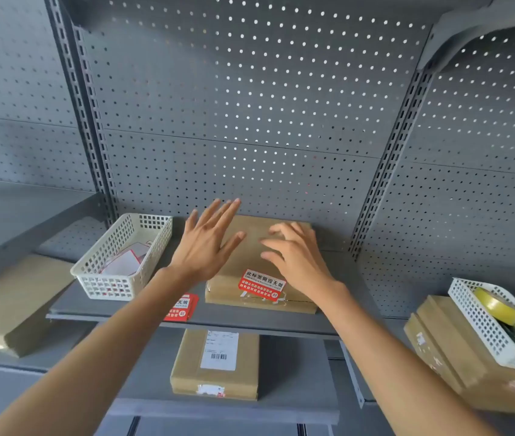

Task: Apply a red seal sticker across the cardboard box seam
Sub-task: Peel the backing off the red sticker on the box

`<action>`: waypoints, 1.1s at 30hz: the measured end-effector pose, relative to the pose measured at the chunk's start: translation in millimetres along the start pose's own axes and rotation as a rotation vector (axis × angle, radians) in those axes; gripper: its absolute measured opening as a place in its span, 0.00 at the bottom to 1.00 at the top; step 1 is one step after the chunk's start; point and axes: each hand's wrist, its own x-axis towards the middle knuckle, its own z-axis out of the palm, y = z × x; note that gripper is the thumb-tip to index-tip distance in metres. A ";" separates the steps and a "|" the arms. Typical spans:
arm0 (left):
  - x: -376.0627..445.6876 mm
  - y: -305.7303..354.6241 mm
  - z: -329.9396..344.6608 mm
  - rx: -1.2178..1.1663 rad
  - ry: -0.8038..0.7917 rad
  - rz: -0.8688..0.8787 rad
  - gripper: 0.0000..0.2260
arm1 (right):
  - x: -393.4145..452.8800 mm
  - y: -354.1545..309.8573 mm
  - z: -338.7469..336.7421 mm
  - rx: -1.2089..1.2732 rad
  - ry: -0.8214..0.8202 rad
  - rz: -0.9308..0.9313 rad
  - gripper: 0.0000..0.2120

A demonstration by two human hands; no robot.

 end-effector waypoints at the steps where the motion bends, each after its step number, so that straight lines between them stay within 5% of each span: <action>1: -3.3 0.5 0.9 -0.004 0.017 0.017 0.29 | 0.1 -0.5 2.7 0.032 -0.019 0.013 0.15; 11: -37.9 -0.4 37.5 -0.037 0.073 0.092 0.08 | -4.1 -6.3 23.8 0.180 -0.121 0.090 0.10; 33: -64.0 7.3 65.9 -0.240 0.198 -0.136 0.16 | 8.6 -11.8 27.1 0.377 -0.311 0.145 0.07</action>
